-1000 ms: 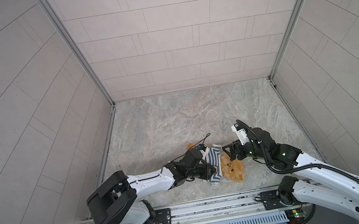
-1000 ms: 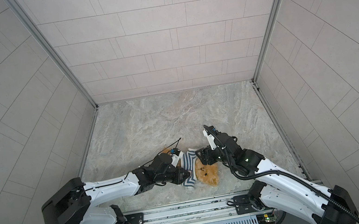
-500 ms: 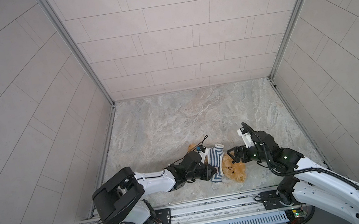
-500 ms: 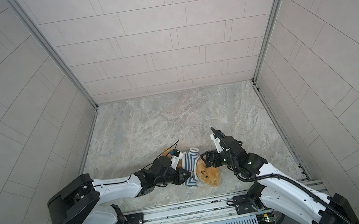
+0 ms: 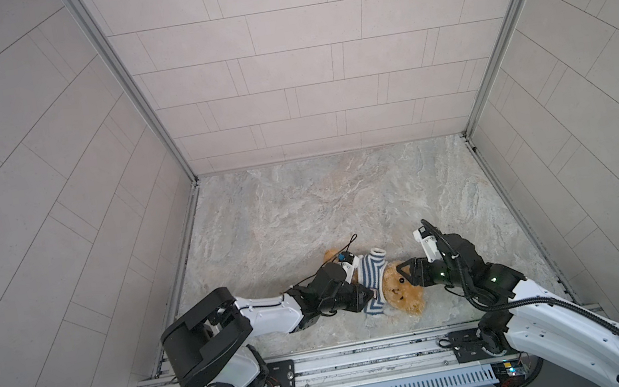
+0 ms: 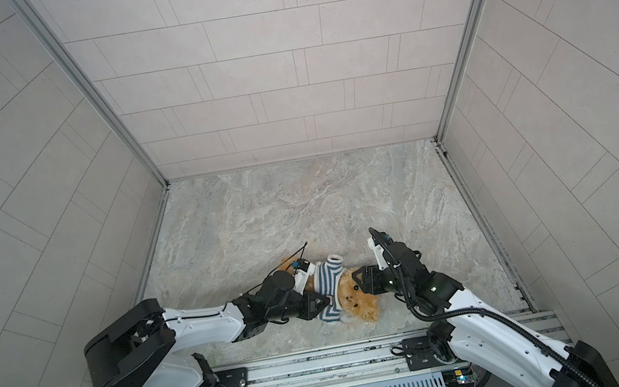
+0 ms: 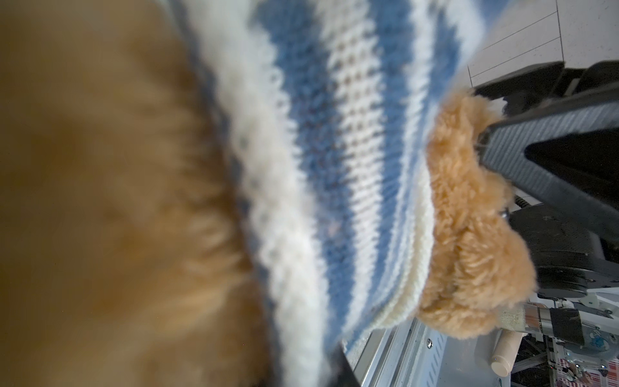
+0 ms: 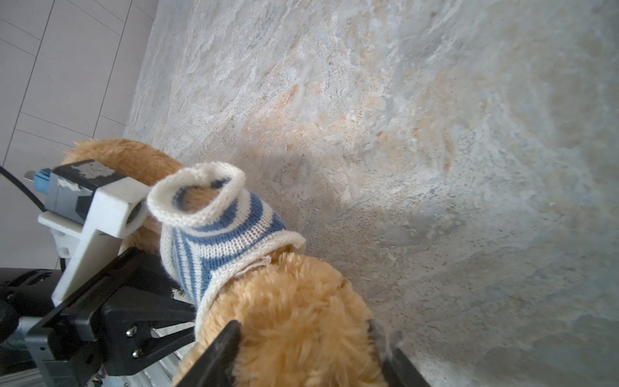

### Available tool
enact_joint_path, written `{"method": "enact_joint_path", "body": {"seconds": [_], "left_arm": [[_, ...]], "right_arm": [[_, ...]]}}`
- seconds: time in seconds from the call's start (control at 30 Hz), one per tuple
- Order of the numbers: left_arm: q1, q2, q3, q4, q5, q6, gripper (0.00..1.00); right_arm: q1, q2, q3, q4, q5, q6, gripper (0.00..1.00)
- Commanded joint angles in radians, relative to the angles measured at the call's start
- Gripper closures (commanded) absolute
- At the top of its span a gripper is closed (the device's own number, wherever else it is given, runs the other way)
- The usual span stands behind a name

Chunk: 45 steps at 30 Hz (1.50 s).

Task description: Dress the teddy bear

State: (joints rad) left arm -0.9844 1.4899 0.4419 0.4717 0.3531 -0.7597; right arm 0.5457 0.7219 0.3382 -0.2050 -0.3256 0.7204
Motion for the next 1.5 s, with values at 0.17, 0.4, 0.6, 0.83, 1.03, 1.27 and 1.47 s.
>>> {"method": "enact_joint_path", "body": {"seconds": [0.17, 0.4, 0.6, 0.83, 1.03, 1.27, 1.47], "left_arm": [[0.000, 0.058, -0.048, -0.084, -0.023, -0.021, 0.78], [0.009, -0.006, -0.038, -0.106, -0.020, -0.022, 0.75], [0.072, -0.130, -0.005, -0.218, -0.009, 0.034, 0.60], [0.167, -0.382, 0.043, -0.473, 0.000, 0.172, 0.53], [0.194, -0.543, 0.179, -0.729, -0.041, 0.290, 0.55], [0.319, -0.544, 0.253, -0.807, 0.032, 0.328, 0.55], [0.354, -0.471, 0.212, -0.816, 0.020, 0.349, 0.57]], "right_arm": [[-0.001, 0.025, -0.011, 0.134, -0.035, 0.039, 0.61], [-0.001, -0.020, -0.008, 0.203, -0.066, -0.003, 0.89], [0.001, -0.069, 0.056, 0.207, -0.075, -0.191, 1.00], [0.022, 0.077, 0.252, 0.017, -0.087, -0.535, 1.00], [0.084, 0.116, 0.343, -0.001, -0.060, -0.796, 1.00], [0.094, 0.236, 0.478, -0.135, -0.084, -0.974, 1.00], [0.094, 0.328, 0.532, -0.115, -0.144, -0.986, 1.00]]}}
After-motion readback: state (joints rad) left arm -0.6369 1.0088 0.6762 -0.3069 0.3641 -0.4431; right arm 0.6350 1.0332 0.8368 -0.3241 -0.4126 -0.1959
